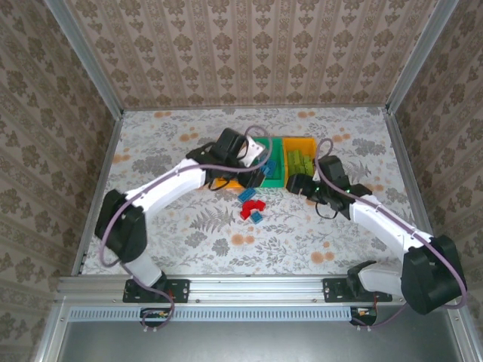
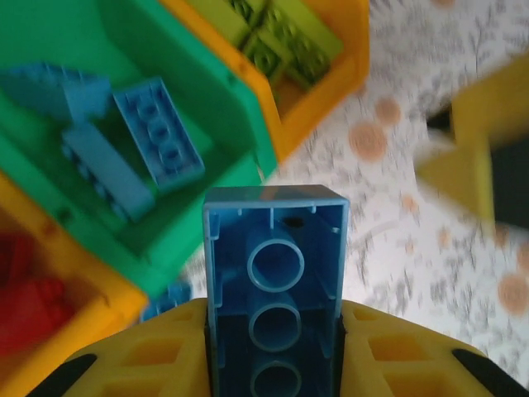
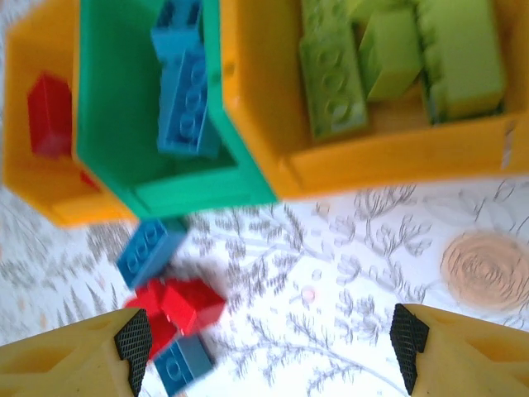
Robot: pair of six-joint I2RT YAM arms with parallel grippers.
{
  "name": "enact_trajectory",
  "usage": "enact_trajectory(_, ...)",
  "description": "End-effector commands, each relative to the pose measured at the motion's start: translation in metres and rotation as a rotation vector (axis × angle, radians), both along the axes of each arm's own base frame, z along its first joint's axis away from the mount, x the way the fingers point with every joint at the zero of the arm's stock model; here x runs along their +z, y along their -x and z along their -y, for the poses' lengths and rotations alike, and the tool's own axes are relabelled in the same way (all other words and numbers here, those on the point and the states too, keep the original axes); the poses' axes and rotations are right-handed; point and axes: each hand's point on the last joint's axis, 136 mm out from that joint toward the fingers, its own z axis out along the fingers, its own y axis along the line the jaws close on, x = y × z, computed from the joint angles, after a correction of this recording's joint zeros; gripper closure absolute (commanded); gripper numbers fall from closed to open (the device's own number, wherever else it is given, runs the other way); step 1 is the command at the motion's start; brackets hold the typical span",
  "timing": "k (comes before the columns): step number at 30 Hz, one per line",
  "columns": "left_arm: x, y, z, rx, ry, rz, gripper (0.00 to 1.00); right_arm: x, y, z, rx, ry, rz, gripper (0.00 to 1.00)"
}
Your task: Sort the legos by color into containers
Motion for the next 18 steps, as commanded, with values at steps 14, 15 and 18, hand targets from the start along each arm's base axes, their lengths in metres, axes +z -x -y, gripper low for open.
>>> enact_trajectory(14, -0.024, -0.111, 0.029, 0.142, 0.092, -0.141, 0.61, -0.053, 0.068, -0.045, 0.244, 0.277, 0.027, 0.21)
enact_trajectory(15, -0.025, -0.114, 0.03, 0.151, 0.098, -0.145, 0.6, -0.056, 0.07, -0.05, 0.268, 0.29, 0.025, 0.21)
enact_trajectory(18, -0.023, -0.12, 0.029, 0.188, 0.116, -0.153, 0.47, -0.065, 0.077, -0.066, 0.331, 0.324, 0.015, 0.21)
